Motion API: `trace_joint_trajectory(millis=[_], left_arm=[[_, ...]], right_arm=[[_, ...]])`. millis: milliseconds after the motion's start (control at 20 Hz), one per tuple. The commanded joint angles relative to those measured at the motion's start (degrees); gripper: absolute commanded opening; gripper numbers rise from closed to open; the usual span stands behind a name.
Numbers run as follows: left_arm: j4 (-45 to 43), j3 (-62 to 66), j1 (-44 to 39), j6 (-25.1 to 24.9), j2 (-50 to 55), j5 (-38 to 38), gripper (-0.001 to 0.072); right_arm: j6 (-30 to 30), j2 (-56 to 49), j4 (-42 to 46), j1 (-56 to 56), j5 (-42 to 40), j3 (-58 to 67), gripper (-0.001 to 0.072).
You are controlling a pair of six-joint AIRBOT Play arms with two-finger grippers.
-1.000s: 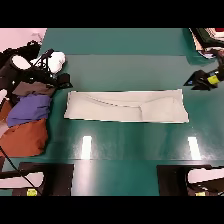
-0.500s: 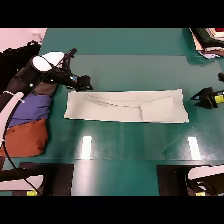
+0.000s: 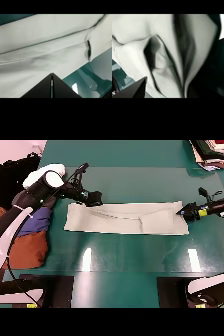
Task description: Fold the shirts.
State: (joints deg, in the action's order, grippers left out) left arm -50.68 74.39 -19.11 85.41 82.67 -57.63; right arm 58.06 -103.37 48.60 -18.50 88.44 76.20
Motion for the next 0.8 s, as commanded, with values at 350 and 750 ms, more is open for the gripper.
trace_joint_trajectory(millis=[350,750], left_arm=[[3.21,0.26,-0.55,1.6,5.51,4.5,0.0022],[4.35,11.56,-7.13,-0.35,16.26,7.63,0.0022]], right_arm=[[-0.72,0.98,0.39,6.67,2.36,-0.13,0.0043],[5.86,17.7,-10.12,8.44,1.11,-0.11,0.0018]])
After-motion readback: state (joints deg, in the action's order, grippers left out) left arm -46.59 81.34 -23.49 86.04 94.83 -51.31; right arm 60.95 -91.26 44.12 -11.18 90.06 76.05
